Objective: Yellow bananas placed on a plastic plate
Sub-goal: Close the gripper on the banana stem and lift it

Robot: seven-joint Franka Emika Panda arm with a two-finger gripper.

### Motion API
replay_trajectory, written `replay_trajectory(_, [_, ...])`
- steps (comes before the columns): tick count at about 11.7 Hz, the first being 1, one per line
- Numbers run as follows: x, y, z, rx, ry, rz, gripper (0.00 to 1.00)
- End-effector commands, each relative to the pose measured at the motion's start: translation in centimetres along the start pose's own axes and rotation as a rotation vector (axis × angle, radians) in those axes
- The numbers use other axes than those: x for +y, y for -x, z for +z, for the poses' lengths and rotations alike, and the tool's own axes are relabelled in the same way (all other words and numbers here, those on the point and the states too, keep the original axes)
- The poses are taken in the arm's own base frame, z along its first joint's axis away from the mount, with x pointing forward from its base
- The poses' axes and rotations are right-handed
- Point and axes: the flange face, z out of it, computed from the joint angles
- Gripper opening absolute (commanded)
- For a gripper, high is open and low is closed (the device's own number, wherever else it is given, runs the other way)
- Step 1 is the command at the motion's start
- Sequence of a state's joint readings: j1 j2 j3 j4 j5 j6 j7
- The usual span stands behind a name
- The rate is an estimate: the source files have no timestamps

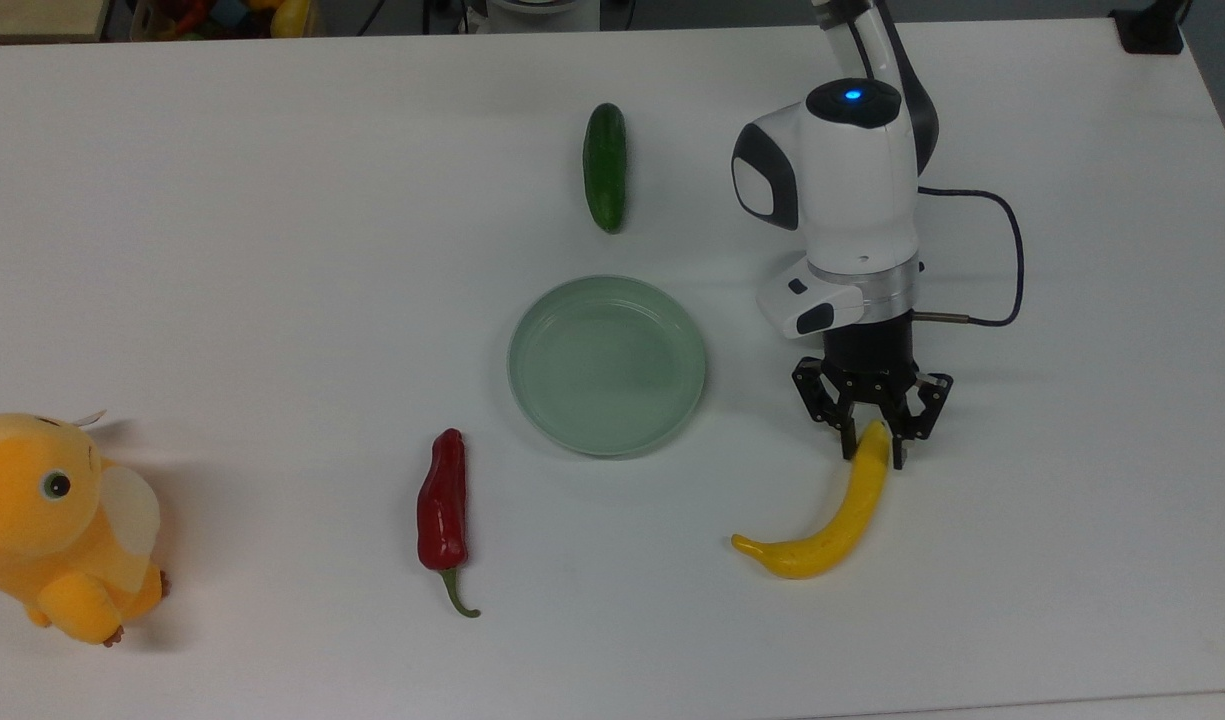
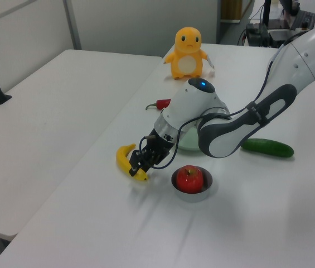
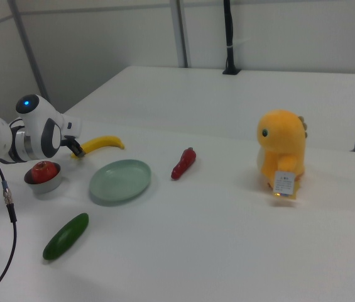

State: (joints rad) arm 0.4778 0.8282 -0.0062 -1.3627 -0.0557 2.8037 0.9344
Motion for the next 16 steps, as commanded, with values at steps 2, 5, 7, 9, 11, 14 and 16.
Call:
replay_trajectory(2, [-0.1,-0.3,0.2,0.037,0.008,-0.039,0.37])
replay_trajectory(5, [0.1,-0.4,0.3,0.041,0.013,-0.053,0.32])
replay_trajectory(7, [0.1,-0.2,0.3,0.042,0.018,-0.065,0.3])
replay_trajectory(9, [0.0,-0.7,-0.7,0.056,0.023,-0.096,0.29])
replay_trajectory(11, [-0.6,-1.6,-3.6,0.071,0.01,-0.095,0.29])
replay_trajectory(14, [-0.6,-2.5,-7.5,0.082,0.006,-0.092,0.29])
replay_trajectory(16, [-0.1,-2.9,-11.2,0.08,0.02,-0.111,0.29])
